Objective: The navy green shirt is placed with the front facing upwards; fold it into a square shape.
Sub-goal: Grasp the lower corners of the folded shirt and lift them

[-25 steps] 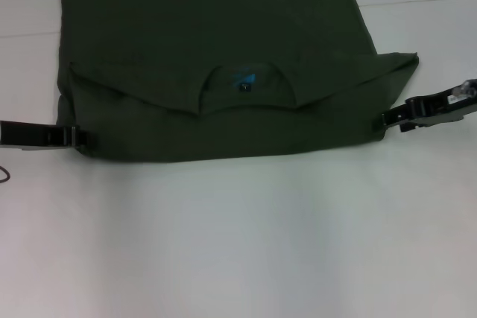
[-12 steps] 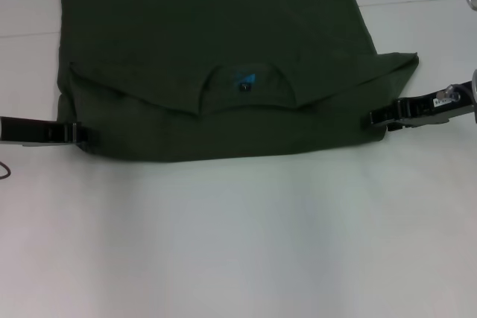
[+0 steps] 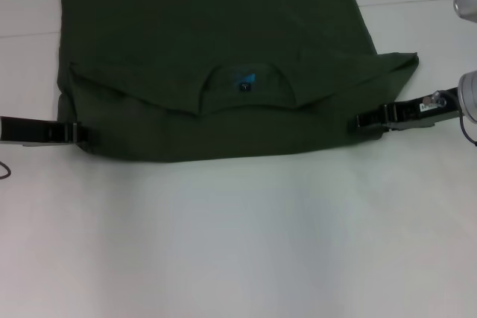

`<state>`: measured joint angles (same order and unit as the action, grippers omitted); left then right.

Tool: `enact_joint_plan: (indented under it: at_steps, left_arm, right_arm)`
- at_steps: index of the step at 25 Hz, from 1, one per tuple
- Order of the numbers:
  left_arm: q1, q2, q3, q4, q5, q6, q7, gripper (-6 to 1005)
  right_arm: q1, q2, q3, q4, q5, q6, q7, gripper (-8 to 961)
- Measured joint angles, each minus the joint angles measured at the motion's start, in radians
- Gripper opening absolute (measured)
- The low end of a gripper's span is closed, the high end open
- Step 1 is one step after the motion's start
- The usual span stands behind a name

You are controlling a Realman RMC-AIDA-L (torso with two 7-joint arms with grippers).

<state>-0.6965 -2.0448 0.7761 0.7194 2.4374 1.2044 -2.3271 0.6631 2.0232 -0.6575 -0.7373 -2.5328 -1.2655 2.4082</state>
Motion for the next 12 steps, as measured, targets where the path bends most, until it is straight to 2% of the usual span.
enact_joint_plan:
  at_steps: [12]
  left_arm:
    - [-0.005, -0.001, 0.000, 0.000, 0.000, 0.001, 0.000, 76]
  right_arm:
    - [-0.005, 0.000, 0.000, 0.008, 0.046, 0.004, -0.020, 662]
